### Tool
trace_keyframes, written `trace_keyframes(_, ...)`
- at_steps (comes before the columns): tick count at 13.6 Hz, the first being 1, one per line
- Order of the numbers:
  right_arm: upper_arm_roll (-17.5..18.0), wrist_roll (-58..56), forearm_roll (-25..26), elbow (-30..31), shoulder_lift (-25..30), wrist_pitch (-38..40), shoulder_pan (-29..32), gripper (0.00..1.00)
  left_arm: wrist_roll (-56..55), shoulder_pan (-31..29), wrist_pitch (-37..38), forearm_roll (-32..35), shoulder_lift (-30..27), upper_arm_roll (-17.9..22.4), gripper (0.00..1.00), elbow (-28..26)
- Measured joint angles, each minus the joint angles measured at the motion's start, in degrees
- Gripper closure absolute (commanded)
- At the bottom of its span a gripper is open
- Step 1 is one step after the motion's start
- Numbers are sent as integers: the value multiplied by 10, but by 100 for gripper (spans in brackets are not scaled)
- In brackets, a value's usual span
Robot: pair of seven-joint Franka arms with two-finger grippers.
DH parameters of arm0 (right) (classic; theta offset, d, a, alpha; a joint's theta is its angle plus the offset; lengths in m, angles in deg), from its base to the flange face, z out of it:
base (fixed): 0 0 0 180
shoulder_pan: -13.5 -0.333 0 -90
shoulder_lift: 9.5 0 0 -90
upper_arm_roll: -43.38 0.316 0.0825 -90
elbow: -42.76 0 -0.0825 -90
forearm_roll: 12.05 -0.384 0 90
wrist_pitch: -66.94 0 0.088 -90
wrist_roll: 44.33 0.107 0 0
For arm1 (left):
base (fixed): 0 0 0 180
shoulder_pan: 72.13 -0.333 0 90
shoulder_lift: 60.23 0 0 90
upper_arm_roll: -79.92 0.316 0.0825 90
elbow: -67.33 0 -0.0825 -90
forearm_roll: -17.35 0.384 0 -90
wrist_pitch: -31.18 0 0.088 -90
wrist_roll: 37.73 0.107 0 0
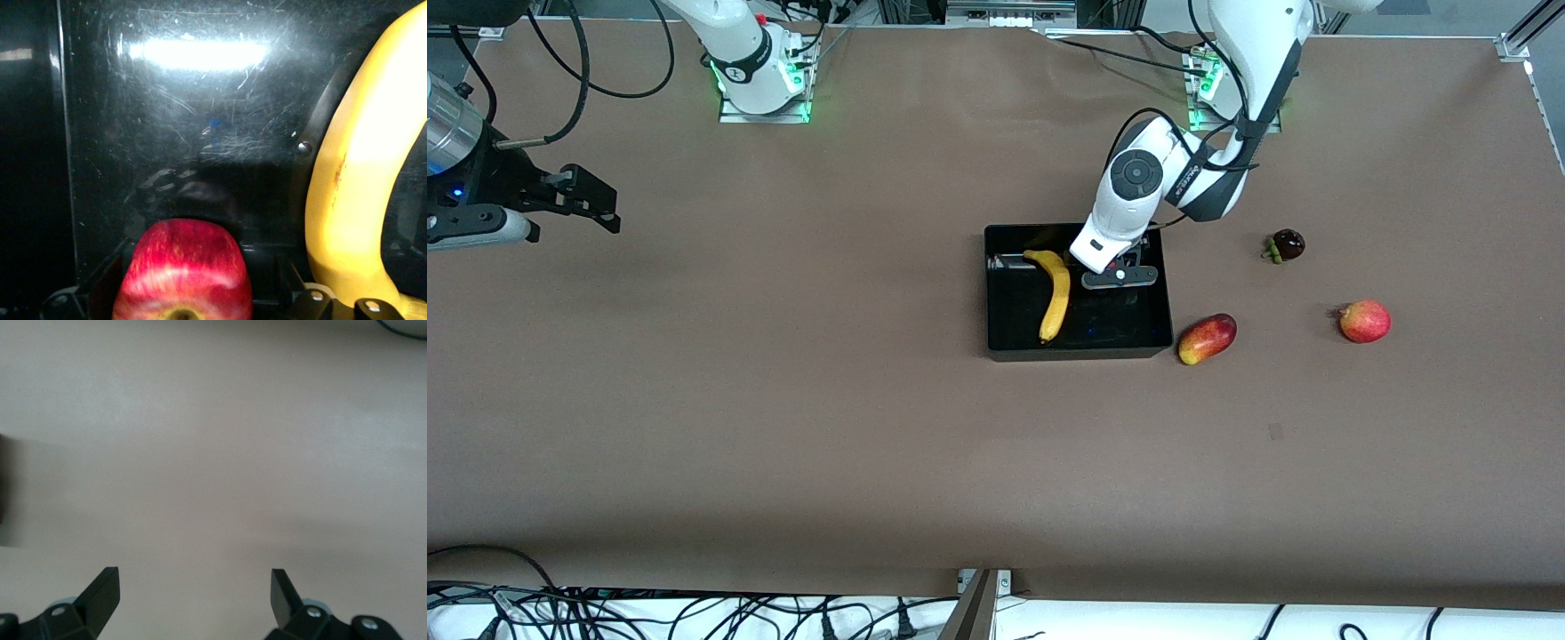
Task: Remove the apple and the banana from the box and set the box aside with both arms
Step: 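Lower the left gripper into the box and grasp the red apple, then lift the apple out and carry it beside the mangosteen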
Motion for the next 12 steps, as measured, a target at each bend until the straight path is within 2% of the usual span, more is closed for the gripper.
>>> trace_keyframes(1,0,0,0,0,0,0,0,0,0,0,0,0,0,0,70,0)
trace_keyframes(2,0,0,0,0,0,0,0,0,0,-1,0,0,-1,1,74,1)
trace_keyframes(5,0,0,0,0,0,0,0,0,0,-2,21,0,-9,5,74,12)
trace_keyframes(7,0,0,0,0,0,0,0,0,2,-12,108,0,-31,9,73,54)
trace_keyframes(9,0,0,0,0,0,0,0,0,20,-35,236,0,-56,11,73,120)
trace_keyframes(10,0,0,0,0,0,0,0,0,45,-55,290,0,-64,12,73,151)
trace_keyframes(12,0,0,0,0,0,0,0,0,142,-112,352,1,-70,14,73,183)
